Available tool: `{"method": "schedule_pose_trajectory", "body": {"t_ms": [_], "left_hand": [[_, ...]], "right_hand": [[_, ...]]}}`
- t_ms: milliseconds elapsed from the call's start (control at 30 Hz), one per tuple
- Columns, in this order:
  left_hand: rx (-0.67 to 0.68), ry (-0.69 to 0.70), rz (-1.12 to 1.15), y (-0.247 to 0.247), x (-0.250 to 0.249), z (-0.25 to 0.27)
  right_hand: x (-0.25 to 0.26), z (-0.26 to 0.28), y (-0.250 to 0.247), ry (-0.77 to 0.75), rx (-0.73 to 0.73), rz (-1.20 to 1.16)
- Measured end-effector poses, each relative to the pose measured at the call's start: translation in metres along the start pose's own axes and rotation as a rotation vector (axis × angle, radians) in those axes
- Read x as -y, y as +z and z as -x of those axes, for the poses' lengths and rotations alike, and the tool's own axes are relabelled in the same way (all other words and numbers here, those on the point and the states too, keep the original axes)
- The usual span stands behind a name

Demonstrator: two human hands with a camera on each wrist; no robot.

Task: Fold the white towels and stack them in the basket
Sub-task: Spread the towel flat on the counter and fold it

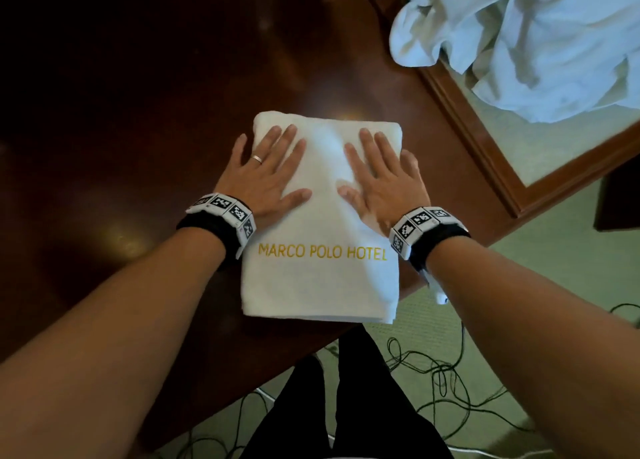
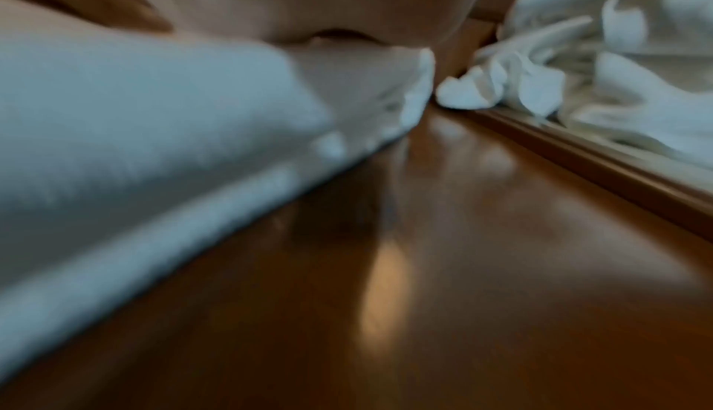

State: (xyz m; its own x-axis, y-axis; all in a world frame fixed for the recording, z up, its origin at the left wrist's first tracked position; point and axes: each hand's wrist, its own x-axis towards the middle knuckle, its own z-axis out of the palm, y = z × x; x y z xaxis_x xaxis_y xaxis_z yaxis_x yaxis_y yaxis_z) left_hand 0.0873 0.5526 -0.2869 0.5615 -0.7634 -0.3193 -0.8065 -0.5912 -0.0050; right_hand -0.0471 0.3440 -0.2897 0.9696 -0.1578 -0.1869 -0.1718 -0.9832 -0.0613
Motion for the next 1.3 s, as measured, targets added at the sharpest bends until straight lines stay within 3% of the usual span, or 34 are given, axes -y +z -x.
{"method": "schedule_pose_trajectory", "body": {"t_ms": [200,333,467,633,767,867,1000,1167,1300], "left_hand": [[-0.005,-0.041,0.060,0.007,0.002,0.010],[-0.036,-0.214,0.118,0.010,-0.014,0.050],[-0.111,-0.401,0.278,0.010,-0.040,0.097],[0.109,-0.685,0.648,0.031,-0.048,0.126],[0.091,-0.694,0.960,0.041,-0.050,0.135],[0.136,-0.673,1.072,0.027,-0.054,0.137],[0.022,-0.636,1.048,-0.004,-0.062,0.132],[-0.095,-0.500,1.030,-0.077,-0.088,0.105],[-0.193,-0.348,1.031,-0.151,-0.126,0.070]], "right_hand": [[-0.009,0.019,0.006,0.144,0.034,-0.075],[0.002,0.062,0.005,0.242,0.044,-0.078],[0.031,0.104,0.008,0.479,0.091,-0.277],[0.057,0.116,0.015,0.717,0.102,-0.675],[0.059,0.116,0.014,0.893,0.139,-0.975],[0.058,0.120,0.012,0.864,0.171,-1.047],[0.049,0.121,-0.017,0.828,0.110,-1.043],[0.013,0.123,-0.081,0.824,0.010,-0.969],[-0.041,0.139,-0.134,0.847,-0.175,-1.043]]}}
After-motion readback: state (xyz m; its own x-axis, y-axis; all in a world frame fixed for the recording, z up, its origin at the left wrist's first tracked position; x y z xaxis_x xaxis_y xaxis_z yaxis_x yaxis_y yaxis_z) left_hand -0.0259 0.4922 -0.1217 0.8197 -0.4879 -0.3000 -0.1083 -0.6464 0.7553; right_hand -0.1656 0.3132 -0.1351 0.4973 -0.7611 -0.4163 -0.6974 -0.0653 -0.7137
